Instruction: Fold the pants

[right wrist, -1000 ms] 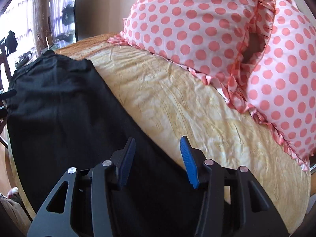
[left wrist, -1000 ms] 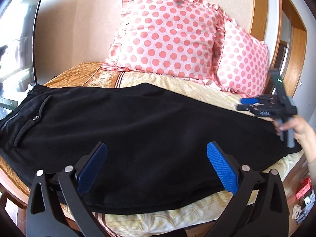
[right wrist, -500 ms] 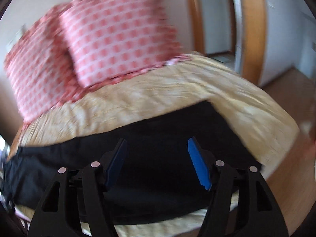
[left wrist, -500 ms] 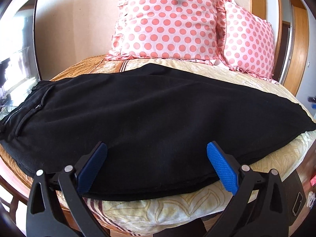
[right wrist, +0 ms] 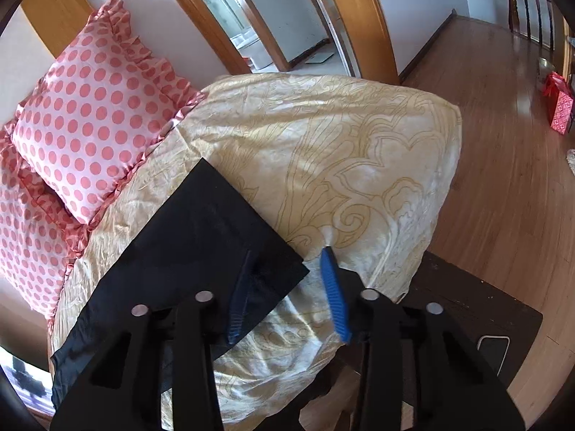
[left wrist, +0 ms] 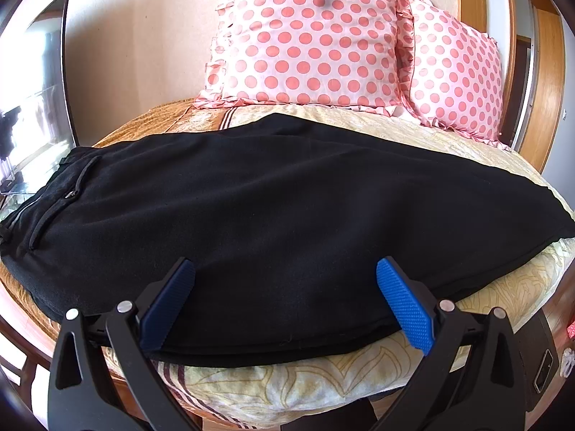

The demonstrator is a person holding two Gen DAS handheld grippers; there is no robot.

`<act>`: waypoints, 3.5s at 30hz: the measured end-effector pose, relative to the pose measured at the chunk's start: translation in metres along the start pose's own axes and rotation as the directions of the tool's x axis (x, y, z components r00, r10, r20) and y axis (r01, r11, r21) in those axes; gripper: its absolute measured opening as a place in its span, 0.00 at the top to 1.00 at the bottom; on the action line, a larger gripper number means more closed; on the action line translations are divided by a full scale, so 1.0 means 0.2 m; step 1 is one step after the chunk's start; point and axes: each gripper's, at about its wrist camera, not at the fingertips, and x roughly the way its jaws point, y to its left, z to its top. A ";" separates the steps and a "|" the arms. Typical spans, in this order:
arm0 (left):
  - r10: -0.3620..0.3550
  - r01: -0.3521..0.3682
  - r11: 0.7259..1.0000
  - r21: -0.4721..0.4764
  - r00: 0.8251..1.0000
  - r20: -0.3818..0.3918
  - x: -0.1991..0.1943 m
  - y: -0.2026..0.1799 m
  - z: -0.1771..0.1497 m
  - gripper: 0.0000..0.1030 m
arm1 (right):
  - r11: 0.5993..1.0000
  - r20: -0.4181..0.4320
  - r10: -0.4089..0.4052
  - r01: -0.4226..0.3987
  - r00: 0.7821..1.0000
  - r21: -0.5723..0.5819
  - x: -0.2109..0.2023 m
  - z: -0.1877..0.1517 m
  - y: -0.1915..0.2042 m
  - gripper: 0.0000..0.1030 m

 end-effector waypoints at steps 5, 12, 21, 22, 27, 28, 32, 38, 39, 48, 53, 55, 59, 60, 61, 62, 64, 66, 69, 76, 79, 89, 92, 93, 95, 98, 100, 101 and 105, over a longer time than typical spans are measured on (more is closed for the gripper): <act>0.006 -0.006 1.000 -0.001 1.000 -0.007 0.01 0.00 0.01 0.02 | 0.999 0.053 0.010 -0.007 0.999 -0.045 0.03 0.04 0.07 0.87; 0.003 -0.003 1.000 -0.011 1.000 -0.008 0.01 0.00 0.01 0.02 | 0.991 0.132 -0.044 0.060 0.990 -0.122 0.05 0.14 0.16 0.91; 0.006 -0.005 1.000 0.015 1.000 -0.009 0.03 -0.01 0.01 0.02 | 0.997 0.043 0.022 -0.025 0.999 0.070 -0.03 0.05 -0.07 0.58; 0.006 -0.005 1.000 0.013 1.000 -0.009 0.03 -0.01 0.02 0.02 | 0.997 0.040 0.019 -0.022 0.999 0.071 -0.03 0.04 -0.07 0.58; -0.001 0.001 1.000 0.004 1.000 -0.005 0.03 -0.01 0.02 0.02 | 0.988 0.009 0.070 -0.071 0.998 0.134 0.00 0.02 -0.08 0.60; -0.002 0.002 1.000 0.006 1.000 -0.006 0.02 -0.01 0.01 0.02 | 0.989 0.004 0.077 -0.077 0.997 0.128 0.00 0.01 -0.06 0.62; -0.004 0.004 1.000 0.008 1.000 -0.007 0.02 -0.01 0.01 0.02 | 0.975 -0.022 0.150 -0.145 0.988 0.168 0.03 -0.02 -0.03 0.64; -0.012 0.012 1.000 0.005 1.000 -0.009 0.02 0.00 0.01 0.02 | 0.965 0.022 0.168 -0.169 0.986 0.201 0.07 -0.01 -0.03 0.84; -0.017 0.017 1.000 0.001 1.000 -0.009 0.02 0.00 0.01 0.02 | 0.964 0.032 0.179 -0.181 0.983 0.195 0.08 -0.02 -0.03 0.85; -0.071 0.071 0.997 -0.039 0.997 0.006 -0.02 0.02 0.02 0.02 | 0.918 0.104 0.394 -0.396 0.913 0.000 -0.08 0.01 0.32 0.87; -0.091 0.093 0.994 -0.061 0.995 0.028 -0.08 0.03 0.02 0.02 | 0.805 -0.004 0.575 -0.567 0.818 -0.175 -0.14 -0.08 0.87 0.87; -0.086 0.089 0.994 -0.060 0.995 0.046 -0.12 0.03 0.03 0.02 | 0.726 -0.097 0.642 -0.644 0.760 -0.241 -0.13 -0.19 1.15 0.87; -0.067 0.072 0.995 -0.065 0.995 0.074 -0.18 0.04 0.02 0.02 | 0.576 -0.308 0.702 -0.766 0.643 -0.287 -0.05 -0.49 1.60 0.87; -0.062 0.068 0.995 -0.072 0.995 0.080 -0.20 0.05 0.02 0.02 | 0.543 -0.367 0.700 -0.790 0.613 -0.283 -0.02 -0.59 1.70 0.87; -0.057 0.064 0.995 -0.080 0.995 0.083 -0.21 0.06 0.02 0.02 | 0.521 -0.419 0.689 -0.806 0.591 -0.280 0.01 -0.68 1.78 0.87; -0.054 0.061 0.994 -0.086 0.995 0.083 -0.22 0.07 0.01 0.02 | 0.508 -0.460 0.675 -0.816 0.577 -0.277 0.04 -0.77 1.84 0.87; -0.048 0.057 0.993 -0.106 0.995 0.082 -0.23 0.10 0.00 0.02 | 0.504 -0.551 0.623 -0.824 0.556 -0.261 0.12 -0.94 1.93 0.87; -0.044 0.054 0.991 -0.123 0.996 0.081 -0.23 0.13 -0.01 0.02 | 0.515 -0.598 0.584 -0.820 0.549 -0.249 0.18 -1.06 1.95 0.87; -0.037 0.048 0.989 -0.138 0.996 0.077 -0.23 0.16 -0.02 0.02 | 0.540 -0.611 0.561 -0.806 0.559 -0.242 0.23 -1.11 1.94 0.87; -0.029 0.045 0.987 -0.154 0.994 0.103 -0.25 0.18 -0.01 0.02 | 0.451 -0.605 0.595 -0.843 0.530 -0.295 0.10 -1.16 2.04 0.87; -0.033 0.051 0.984 -0.170 0.994 0.107 -0.25 0.18 -0.01 0.02 | 0.394 -0.637 0.552 -0.842 0.537 -0.369 0.06 -1.31 2.09 0.87; 0.014 0.007 0.979 -0.205 0.995 0.102 -0.29 0.24 -0.03 0.02 | 0.251 -0.675 0.419 -0.792 0.607 -0.557 0.00 -1.58 2.02 0.67; 0.038 -0.012 0.974 -0.228 0.994 0.107 -0.31 0.28 -0.03 0.02 | 0.220 -0.697 0.440 -0.820 0.567 -0.528 -0.06 -1.56 1.98 0.38; 0.043 -0.017 0.972 -0.234 0.993 0.109 -0.32 0.29 -0.03 0.02 | 0.208 -0.690 0.467 -0.827 0.553 -0.522 -0.10 -1.54 1.97 0.39; 0.065 -0.032 0.965 -0.261 0.991 0.116 -0.34 0.33 -0.03 0.02 | 0.211 -0.637 0.509 -0.801 0.579 -0.560 -0.15 -1.49 1.96 0.46; 0.086 -0.043 0.945 -0.325 0.989 0.120 -0.36 0.40 -0.05 0.02 | 0.243 -0.451 0.495 -0.617 0.743 -0.749 -0.19 -1.47 2.02 0.47; 0.093 -0.045 0.927 -0.371 0.989 0.113 -0.36 0.45 -0.06 0.02 | 0.238 -0.368 0.450 -0.507 0.814 -0.828 -0.17 -1.51 2.06 0.47; 0.093 -0.044 0.919 -0.392 0.990 0.108 -0.37 0.48 -0.06 0.02 | 0.226 -0.367 0.433 -0.493 0.823 -0.840 -0.16 -1.54 2.07 0.47; 0.074 -0.020 0.875 -0.483 0.993 0.092 -0.38 0.61 -0.09 0.02 | 0.131 -0.349 0.389 -0.426 0.853 -0.895 -0.14 -1.72 2.07 0.47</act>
